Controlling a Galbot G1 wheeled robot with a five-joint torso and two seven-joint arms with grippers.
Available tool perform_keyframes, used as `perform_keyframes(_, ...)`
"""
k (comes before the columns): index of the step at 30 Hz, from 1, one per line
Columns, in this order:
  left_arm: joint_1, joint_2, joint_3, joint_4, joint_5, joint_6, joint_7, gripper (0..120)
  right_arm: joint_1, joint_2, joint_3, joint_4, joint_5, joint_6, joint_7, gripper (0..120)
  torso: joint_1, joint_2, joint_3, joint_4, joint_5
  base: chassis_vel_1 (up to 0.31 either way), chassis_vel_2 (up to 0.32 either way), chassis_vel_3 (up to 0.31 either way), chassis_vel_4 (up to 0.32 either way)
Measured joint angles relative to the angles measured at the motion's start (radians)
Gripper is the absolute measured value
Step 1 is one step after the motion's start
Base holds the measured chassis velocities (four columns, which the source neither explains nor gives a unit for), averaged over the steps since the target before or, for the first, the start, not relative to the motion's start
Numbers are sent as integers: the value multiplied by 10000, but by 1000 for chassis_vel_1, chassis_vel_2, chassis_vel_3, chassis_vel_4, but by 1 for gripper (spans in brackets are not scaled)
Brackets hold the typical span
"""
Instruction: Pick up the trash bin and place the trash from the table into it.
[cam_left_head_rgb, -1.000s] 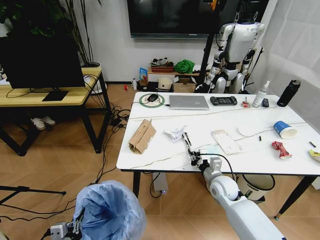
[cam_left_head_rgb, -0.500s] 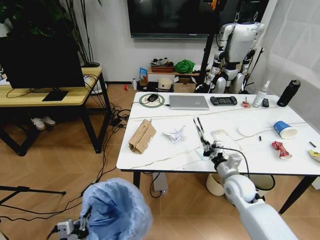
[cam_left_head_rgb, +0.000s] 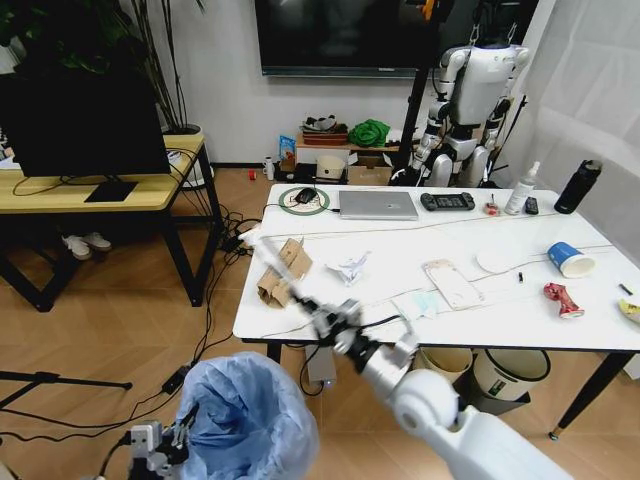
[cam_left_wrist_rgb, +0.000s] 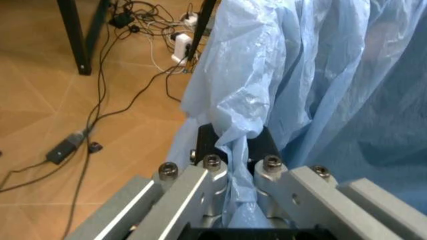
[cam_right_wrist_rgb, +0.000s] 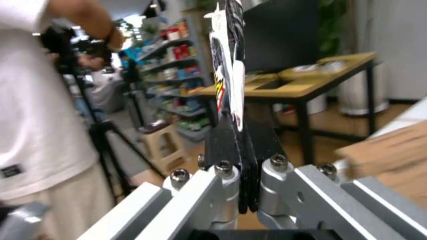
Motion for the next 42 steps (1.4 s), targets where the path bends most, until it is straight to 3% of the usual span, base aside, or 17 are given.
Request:
perform_keyframes(3, 53, 454, -162, 59, -33, 3, 27, 0, 523, 132, -1253, -165, 398, 157, -7, 0, 0, 0, 0, 0, -5, 0, 0, 0, 0)
perform_keyframes(10, -208, 382, -275, 9, -245, 40, 21, 0, 765, 21, -2420, 119, 517, 46, -35, 0, 0, 0, 0, 0, -4, 0, 0, 0, 0)
perform_keyframes(21, -186, 204, -425, -398, -583, 132, -88, 0, 640, -144, -3319, 452, 2, -488, 1067, 1, 0, 0, 0, 0, 0, 0, 0, 0, 0)
perform_keyframes(33, -21, -22, -776, -723, -779, 166, -106, 0, 63, -314, -2783, 765, -862, -163, 938, 43, 0, 0, -1, -1, 0, 0, 0, 0, 0)
perform_keyframes(38, 30, -229, -683, -703, -578, 145, -35, 0, 332, 224, -2301, 854, -56, -274, 1331, 59, 0, 0, -1, -2, -1, 0, 0, 0, 0)
perform_keyframes(42, 234, -537, -703, -829, -362, 78, 126, 0, 1204, 1800, -1590, 44, 587, -1269, 2597, 78, 0, 0, 0, 1, 2, 0, 0, 0, 0)
